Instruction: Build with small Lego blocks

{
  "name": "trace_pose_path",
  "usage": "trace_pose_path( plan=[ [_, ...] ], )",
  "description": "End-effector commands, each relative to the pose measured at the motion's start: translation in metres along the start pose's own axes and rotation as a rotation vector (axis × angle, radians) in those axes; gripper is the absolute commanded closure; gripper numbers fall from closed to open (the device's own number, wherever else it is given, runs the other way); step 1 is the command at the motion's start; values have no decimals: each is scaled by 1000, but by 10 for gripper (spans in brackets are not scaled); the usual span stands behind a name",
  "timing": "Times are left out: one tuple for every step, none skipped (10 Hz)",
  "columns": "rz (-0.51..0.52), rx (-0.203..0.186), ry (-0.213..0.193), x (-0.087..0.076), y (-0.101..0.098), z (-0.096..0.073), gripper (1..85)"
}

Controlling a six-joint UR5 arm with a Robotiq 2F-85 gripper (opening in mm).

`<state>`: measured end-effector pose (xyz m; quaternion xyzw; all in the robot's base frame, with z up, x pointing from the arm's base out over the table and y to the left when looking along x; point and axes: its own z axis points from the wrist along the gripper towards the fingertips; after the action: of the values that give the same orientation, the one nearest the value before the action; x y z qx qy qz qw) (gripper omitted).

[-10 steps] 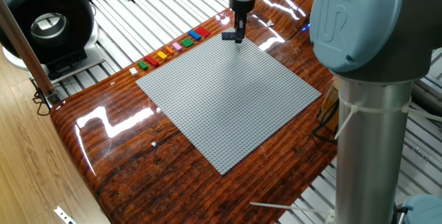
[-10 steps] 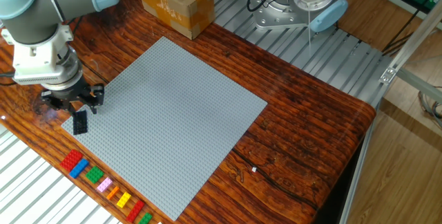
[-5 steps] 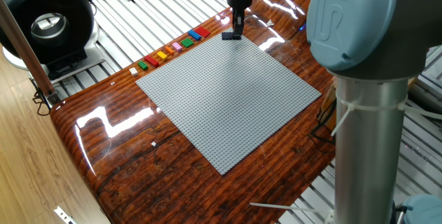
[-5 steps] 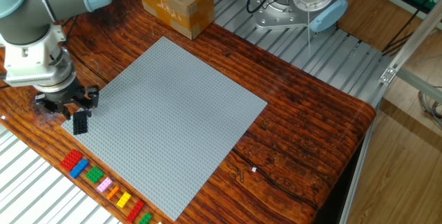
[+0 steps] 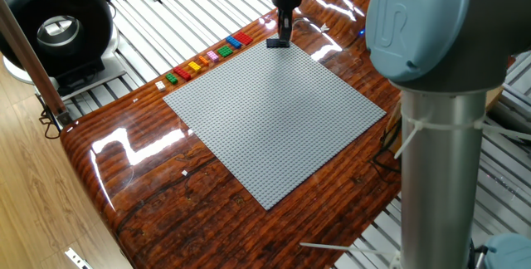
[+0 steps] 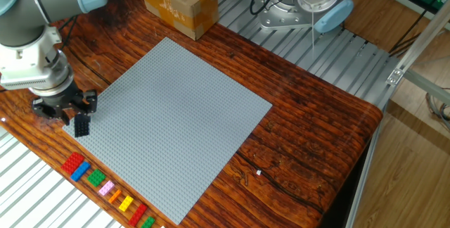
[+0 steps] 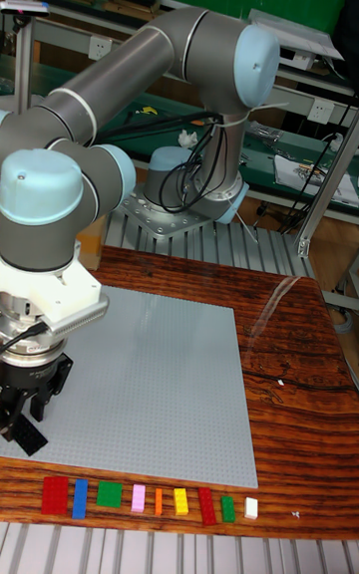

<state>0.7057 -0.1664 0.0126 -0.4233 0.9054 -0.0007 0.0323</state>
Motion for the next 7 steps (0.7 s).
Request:
trace_pose_path(
  plan=[
    [4,-17,-30,-7,0,2,407],
    [8,-17,-33,-7,0,3,417],
    [10,-17,-33,-8,-1,4,420],
    [10,-19,-37,-9,-1,4,420],
    [11,-21,-44,-12,-1,4,420],
    [7,-17,-42,-11,-3,5,420],
    [6,-10,-41,-11,-6,5,420]
  ],
)
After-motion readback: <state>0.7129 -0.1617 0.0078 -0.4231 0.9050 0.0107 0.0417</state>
